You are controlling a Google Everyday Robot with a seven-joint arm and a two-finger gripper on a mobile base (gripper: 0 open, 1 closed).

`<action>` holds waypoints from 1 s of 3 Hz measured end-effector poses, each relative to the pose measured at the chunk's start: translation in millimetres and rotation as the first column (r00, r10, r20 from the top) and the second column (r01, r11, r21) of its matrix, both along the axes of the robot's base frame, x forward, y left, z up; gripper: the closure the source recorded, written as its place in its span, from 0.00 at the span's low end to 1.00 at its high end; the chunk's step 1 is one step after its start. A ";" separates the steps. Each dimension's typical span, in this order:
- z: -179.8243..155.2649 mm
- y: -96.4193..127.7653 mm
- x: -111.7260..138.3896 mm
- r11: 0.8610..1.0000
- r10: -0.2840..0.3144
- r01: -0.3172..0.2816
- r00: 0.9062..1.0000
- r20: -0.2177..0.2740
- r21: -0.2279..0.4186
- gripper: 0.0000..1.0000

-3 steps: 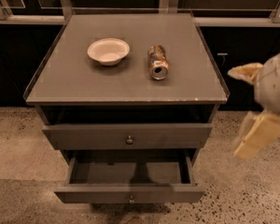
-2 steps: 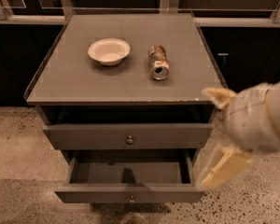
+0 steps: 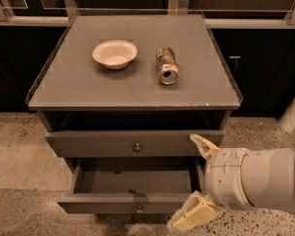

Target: Open middle drawer

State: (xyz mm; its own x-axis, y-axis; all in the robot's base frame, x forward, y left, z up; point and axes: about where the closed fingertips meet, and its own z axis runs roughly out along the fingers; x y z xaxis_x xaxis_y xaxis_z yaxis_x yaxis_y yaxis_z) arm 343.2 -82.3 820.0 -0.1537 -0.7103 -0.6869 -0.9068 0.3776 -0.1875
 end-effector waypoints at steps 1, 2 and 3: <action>0.2 0.1 0.0 1.000 -0.001 0.001 1.000 0.000 0.000 0.00; -14.6 -7.9 12.5 0.999 -0.034 0.034 0.999 0.012 0.022 0.00; -50.2 -20.6 44.5 0.994 -0.072 0.069 0.997 0.037 0.082 0.00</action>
Offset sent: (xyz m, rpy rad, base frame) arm 0.0355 -0.0252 -0.0423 0.0669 -0.0309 -0.0977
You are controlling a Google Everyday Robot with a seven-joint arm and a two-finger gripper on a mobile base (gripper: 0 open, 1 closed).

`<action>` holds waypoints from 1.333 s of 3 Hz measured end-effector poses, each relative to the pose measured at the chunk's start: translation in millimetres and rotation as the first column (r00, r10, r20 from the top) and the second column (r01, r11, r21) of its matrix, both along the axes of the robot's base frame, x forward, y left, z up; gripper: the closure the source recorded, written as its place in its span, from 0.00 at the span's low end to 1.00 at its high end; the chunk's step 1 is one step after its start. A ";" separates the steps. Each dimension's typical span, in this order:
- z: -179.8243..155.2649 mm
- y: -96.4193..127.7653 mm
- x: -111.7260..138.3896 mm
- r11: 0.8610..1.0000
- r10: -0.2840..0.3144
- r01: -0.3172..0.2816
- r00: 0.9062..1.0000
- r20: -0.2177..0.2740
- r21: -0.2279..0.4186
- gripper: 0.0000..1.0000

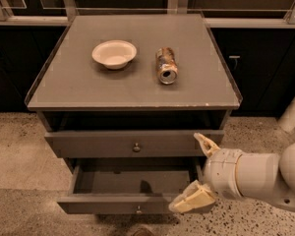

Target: Open middle drawer

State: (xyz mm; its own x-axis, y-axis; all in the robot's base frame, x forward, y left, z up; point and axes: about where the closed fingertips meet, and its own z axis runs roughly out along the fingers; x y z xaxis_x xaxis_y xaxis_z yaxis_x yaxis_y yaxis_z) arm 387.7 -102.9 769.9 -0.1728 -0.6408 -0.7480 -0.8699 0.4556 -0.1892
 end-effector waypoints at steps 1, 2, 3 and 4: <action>-54.6 -5.0 24.1 0.996 -0.030 0.033 0.998 -0.047 0.078 0.00; -108.5 -7.1 35.4 0.992 -0.054 0.068 0.991 -0.124 0.108 0.00; -152.4 -10.9 37.3 0.990 -0.085 0.106 0.975 -0.206 0.090 0.00; -154.7 -10.5 38.4 0.990 -0.087 0.108 0.973 -0.212 0.089 0.18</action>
Offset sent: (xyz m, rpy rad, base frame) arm 0.0479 -0.0107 -0.1780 0.1511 0.2290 -0.1058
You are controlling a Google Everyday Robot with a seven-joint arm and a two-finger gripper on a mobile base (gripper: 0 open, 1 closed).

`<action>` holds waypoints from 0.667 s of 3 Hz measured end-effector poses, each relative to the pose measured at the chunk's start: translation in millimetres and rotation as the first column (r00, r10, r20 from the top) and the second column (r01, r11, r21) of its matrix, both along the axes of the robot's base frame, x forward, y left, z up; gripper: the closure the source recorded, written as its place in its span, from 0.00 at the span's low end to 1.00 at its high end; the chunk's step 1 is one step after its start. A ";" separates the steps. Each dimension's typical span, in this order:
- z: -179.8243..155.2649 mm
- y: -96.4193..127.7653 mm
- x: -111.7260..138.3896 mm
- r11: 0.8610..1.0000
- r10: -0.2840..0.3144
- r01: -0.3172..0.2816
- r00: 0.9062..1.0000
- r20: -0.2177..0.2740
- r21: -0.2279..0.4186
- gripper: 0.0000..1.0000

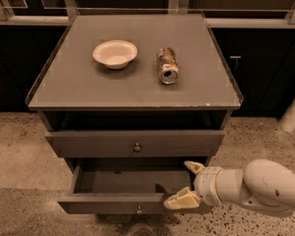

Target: Open middle drawer

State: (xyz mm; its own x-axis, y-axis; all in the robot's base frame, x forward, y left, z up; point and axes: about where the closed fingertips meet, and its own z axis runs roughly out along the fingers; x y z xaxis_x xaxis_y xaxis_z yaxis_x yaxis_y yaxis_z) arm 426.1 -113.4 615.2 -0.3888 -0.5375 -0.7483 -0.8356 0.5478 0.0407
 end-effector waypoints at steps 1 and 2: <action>0.0 0.0 0.0 1.000 0.000 0.000 1.000 0.000 0.000 0.42; -8.9 0.5 1.4 1.000 0.002 -0.002 1.000 -0.017 0.022 0.65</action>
Offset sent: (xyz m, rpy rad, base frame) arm 0.0037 -0.0020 -0.0211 0.0532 0.0405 -0.0015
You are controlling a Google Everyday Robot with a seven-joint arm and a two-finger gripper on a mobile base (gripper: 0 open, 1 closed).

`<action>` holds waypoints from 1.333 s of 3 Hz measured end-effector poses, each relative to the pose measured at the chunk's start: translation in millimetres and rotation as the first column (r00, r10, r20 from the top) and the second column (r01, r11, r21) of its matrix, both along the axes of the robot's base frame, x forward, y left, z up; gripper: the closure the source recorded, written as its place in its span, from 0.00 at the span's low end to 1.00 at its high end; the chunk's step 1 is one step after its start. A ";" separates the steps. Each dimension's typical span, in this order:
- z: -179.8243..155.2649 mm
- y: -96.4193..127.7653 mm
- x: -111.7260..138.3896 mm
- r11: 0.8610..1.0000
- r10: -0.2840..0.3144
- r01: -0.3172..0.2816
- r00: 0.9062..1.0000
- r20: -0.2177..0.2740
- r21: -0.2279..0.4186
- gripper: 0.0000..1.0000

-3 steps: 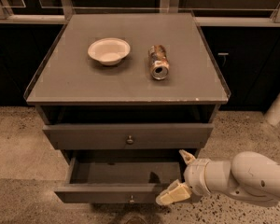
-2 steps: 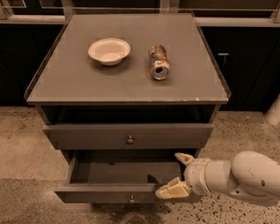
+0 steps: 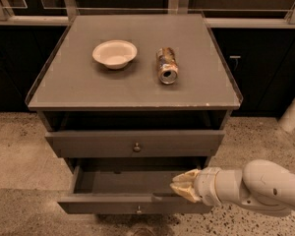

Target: Open middle drawer

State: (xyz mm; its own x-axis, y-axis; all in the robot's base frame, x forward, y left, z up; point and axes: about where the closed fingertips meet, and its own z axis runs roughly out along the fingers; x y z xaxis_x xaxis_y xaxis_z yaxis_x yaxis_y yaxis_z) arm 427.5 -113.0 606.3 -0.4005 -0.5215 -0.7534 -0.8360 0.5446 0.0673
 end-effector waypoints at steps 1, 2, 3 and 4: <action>-6.4 -1.0 3.7 1.000 -0.002 0.002 1.000 -0.008 0.014 0.88; -65.9 -16.0 14.1 0.995 -0.077 0.082 0.994 -0.078 0.060 1.00; -147.2 -18.6 10.6 0.981 -0.136 0.161 0.968 -0.211 0.106 1.00; -179.2 -20.5 5.0 0.973 -0.169 0.206 0.945 -0.281 0.108 1.00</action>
Offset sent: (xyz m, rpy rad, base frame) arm 0.0135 -0.0247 -0.2140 0.2305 0.2926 -0.1958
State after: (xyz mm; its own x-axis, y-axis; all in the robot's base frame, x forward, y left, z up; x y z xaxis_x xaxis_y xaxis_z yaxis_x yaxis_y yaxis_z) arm 432.5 -133.4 427.0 -0.6779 -0.3192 -0.6622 -0.6604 0.6601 0.3580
